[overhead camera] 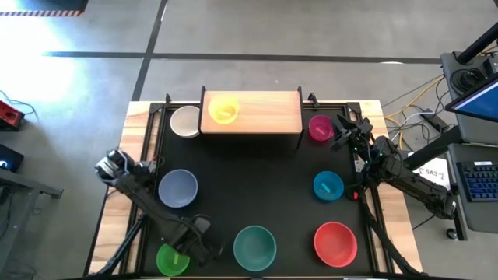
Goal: Place and stack bowls onto a shelf
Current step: Stack the small green bowl on top of the small yellow bowl on the shelf
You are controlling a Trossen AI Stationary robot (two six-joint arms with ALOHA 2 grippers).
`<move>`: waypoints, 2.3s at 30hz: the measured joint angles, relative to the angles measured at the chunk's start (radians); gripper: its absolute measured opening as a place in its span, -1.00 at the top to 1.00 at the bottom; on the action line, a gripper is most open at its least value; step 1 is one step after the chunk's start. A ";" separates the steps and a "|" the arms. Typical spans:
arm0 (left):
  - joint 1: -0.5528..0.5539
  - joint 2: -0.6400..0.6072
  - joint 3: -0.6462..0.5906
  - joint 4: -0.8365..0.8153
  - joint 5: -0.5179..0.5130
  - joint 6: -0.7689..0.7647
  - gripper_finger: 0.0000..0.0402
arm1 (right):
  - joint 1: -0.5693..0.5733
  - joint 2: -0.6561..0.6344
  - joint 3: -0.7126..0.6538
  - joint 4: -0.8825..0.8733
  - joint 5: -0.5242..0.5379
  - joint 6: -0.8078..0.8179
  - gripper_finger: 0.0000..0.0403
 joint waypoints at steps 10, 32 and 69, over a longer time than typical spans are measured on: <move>-0.077 0.016 -0.002 0.009 -0.072 -0.333 -0.05 | 0.000 0.000 0.000 0.000 0.000 0.000 0.08; -0.074 0.155 -0.004 -0.008 -0.015 -0.225 0.59 | 0.000 0.000 0.000 0.000 0.002 0.000 0.08; 0.182 0.154 0.404 -0.494 -0.390 0.911 0.99 | 0.000 0.000 0.000 0.000 0.002 0.001 0.08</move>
